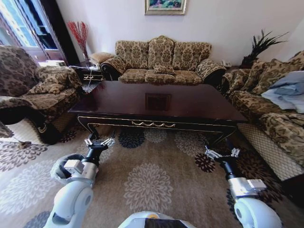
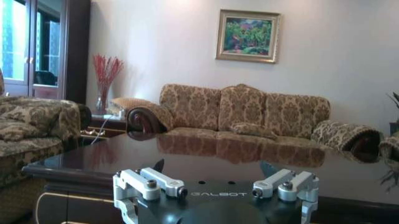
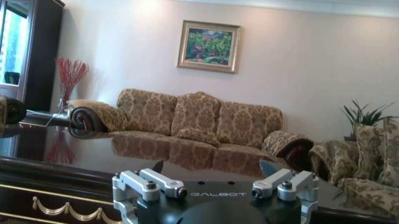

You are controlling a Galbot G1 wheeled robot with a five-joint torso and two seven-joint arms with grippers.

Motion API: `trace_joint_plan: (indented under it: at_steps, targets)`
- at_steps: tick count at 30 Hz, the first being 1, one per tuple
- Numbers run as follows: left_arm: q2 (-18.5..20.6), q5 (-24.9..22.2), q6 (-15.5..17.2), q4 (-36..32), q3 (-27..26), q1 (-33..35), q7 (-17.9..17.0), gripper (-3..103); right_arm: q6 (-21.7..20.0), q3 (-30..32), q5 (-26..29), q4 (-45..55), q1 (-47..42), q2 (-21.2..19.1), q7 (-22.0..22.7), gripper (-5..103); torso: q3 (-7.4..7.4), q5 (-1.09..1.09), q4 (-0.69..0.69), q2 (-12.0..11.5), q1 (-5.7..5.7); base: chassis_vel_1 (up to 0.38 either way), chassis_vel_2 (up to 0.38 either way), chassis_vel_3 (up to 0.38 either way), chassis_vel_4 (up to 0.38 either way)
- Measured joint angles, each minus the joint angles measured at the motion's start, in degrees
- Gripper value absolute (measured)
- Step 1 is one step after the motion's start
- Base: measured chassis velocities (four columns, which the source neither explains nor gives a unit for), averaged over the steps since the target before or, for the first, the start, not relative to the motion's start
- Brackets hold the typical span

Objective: Move to the front of the table and place the trash on the table into the trash bin.

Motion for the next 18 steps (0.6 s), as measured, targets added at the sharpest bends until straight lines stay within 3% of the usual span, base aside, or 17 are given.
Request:
trace_joint_plan:
  at_steps: [18]
  targets:
    - [0.00, 0.06, 0.01, 0.00, 0.00, 0.01, 0.00, 100, 0.07, 0.02, -0.05, 0.00, -0.02, -0.01, 0.01, 100, 0.00, 0.00, 0.00, 0.00, 0.00, 0.000, 0.000, 0.000, 0.000]
